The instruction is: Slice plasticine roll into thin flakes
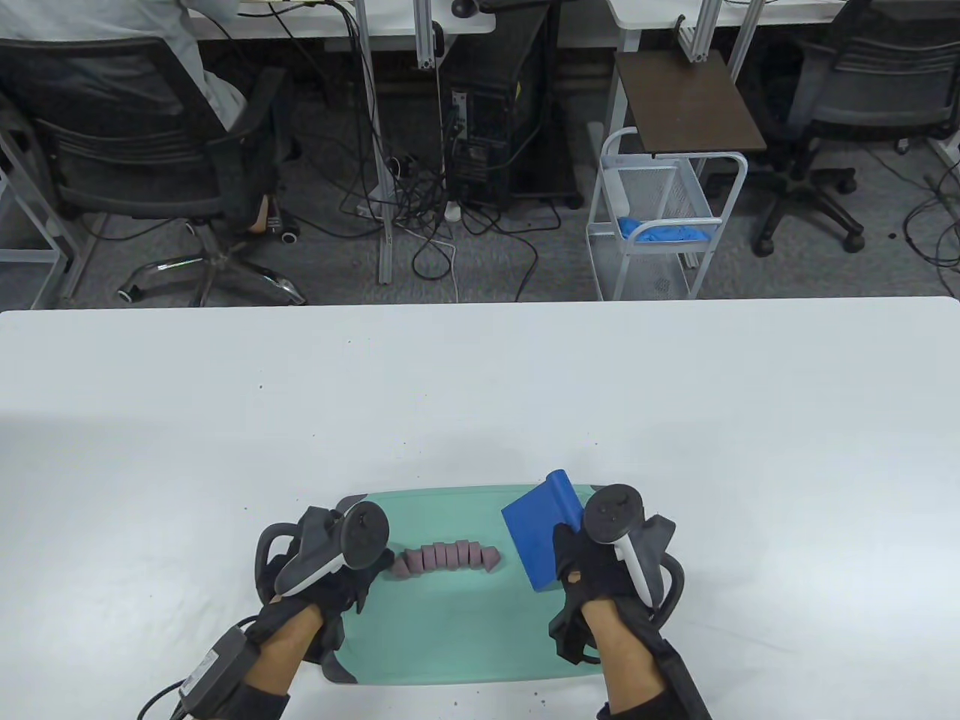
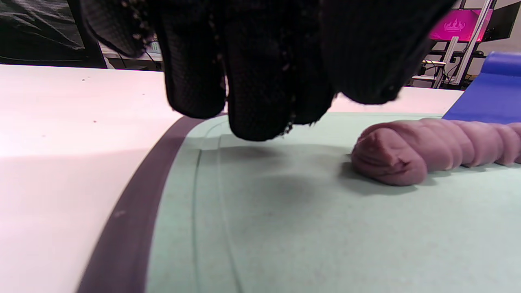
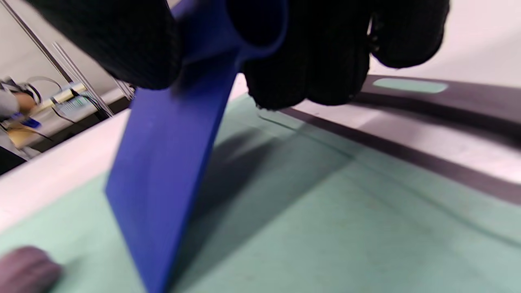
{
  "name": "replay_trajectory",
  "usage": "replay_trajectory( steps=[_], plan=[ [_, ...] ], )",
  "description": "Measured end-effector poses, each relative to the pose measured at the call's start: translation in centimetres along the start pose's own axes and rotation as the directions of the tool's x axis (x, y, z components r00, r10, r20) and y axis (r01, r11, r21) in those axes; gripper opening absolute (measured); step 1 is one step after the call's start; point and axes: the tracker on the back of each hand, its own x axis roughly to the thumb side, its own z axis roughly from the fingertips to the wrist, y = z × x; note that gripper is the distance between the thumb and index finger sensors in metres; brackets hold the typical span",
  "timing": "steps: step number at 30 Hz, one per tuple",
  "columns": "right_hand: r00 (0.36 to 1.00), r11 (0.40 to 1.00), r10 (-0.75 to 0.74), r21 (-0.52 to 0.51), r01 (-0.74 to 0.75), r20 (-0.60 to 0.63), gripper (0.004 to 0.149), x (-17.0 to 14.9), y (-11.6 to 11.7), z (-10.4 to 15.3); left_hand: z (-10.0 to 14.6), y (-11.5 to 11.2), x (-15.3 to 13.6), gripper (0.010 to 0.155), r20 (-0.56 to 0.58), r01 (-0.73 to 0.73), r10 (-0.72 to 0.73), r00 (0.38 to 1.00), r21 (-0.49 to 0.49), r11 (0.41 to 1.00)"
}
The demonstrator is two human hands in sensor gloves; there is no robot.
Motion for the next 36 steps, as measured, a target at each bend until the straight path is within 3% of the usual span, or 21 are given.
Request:
replay_trajectory(
  steps=[16, 22, 27, 36],
  plan=[
    [0.984, 0.984, 0.175, -0.014, -0.175, -0.028, 0.065, 0.2, 1.4, -0.8, -0.1, -0.3, -0.3, 0.049, -0.013, -0.001, 0.0, 1.0, -0.018, 1.0],
    [0.986, 0.985, 0.169, -0.036, -0.169, -0.003, 0.07, 0.4, 0.7, -0.3, -0.1, -0.6, -0.6, 0.051, -0.03, 0.008, -0.009, 1.0, -0.033, 0.999],
    [0.994, 0.993, 0.09, -0.075, -0.086, 0.061, 0.073, 0.9, -1.5, 0.8, 0.4, 0.3, -0.7, 0.057, -0.035, -0.019, 0.019, 0.999, -0.009, 1.0],
    [0.942, 0.991, 0.042, -0.137, 0.004, 0.334, 0.08, 0.4, -4.5, 4.1, 2.8, 2.9, -0.3, 0.071, -0.001, -0.133, 0.133, 0.991, 0.032, 0.991]
  ],
)
